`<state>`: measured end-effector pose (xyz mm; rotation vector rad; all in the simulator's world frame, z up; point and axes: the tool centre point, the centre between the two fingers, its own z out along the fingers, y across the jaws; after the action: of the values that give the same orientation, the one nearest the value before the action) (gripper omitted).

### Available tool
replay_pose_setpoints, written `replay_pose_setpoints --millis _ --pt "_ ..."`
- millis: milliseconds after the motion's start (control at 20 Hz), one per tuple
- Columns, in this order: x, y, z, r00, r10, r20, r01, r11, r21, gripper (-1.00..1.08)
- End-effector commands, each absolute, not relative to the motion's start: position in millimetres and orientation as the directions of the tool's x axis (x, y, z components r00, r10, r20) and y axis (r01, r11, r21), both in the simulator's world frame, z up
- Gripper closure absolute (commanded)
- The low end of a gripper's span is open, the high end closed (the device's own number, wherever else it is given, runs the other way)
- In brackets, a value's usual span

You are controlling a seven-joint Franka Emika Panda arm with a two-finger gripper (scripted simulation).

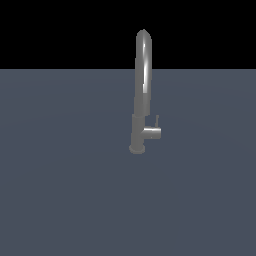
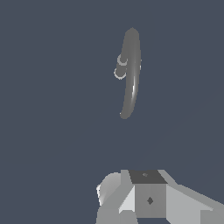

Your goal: Turn on the faucet by rotating a designated handle.

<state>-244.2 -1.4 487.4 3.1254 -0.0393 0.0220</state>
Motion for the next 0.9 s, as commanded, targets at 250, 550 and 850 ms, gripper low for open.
replay_pose_setpoints --millis 250,550,850 --pt "-240.8 -1.7 486.9 0.999 -0.033 0.006 -0.033 -0.999 0.008 1.08" --pt "-227.7 -3.1 484.9 0.998 -0.065 -0.025 -0.066 -0.998 -0.023 1.08" --pt "-204.6 -6.4 480.2 0.989 -0.119 -0.083 -0.125 -0.989 -0.075 1.08"
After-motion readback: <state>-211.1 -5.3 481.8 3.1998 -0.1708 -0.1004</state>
